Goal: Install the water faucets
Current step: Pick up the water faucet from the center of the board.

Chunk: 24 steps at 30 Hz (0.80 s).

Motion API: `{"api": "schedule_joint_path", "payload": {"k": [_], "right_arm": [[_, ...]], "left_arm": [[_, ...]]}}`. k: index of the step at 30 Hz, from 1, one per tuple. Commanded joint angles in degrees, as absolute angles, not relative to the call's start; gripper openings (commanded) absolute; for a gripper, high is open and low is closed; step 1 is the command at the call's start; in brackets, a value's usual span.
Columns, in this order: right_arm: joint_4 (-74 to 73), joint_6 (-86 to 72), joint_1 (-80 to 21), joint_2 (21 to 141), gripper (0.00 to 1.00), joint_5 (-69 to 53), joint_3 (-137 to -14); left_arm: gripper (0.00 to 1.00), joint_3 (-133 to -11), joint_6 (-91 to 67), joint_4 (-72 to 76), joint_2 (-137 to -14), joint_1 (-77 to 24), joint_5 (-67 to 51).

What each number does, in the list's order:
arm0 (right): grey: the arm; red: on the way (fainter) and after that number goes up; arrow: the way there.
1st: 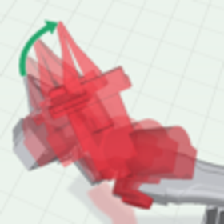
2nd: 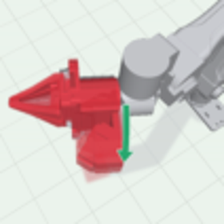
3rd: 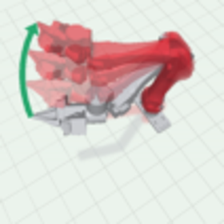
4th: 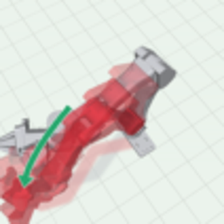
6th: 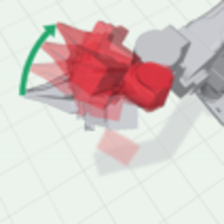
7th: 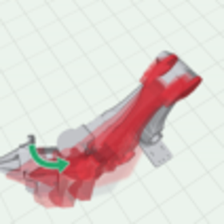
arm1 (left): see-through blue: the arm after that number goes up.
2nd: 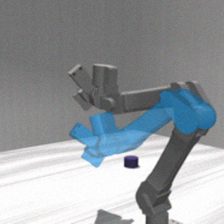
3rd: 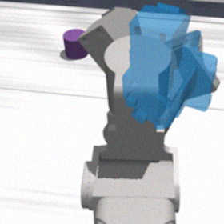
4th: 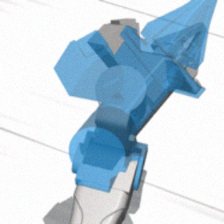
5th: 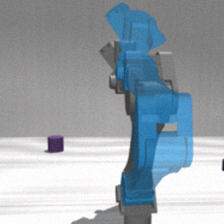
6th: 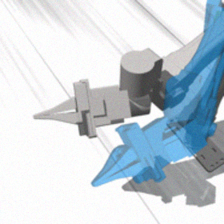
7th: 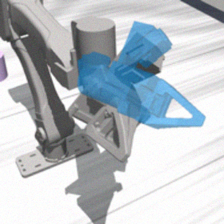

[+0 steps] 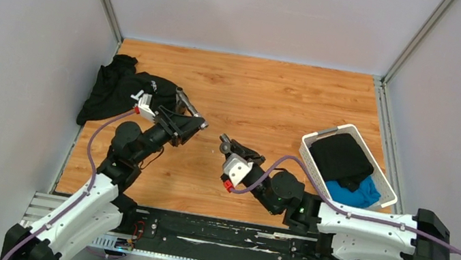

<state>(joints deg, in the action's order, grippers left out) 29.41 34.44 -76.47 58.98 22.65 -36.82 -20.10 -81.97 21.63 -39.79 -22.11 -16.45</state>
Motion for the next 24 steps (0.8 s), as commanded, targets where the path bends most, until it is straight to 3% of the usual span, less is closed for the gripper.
{"api": "schedule_joint_path", "payload": {"k": [1, 11, 24], "right_arm": [[53.48, 53.36, -80.62, 62.66, 0.00, 30.03, -34.69], [90.18, 88.18, -88.29, 83.21, 0.00, 33.73, -34.26], [91.48, 93.48, -88.53, 89.65, 0.00, 33.58, -36.17]], "left_arm": [[0.00, -24.09, -85.40, 20.93, -36.10, -21.45, -16.57], [0.00, -27.25, -85.70, 12.00, -33.30, -21.14, -18.82], [0.00, -26.95, -84.30, 11.09, -33.04, -20.48, -22.32]]}}
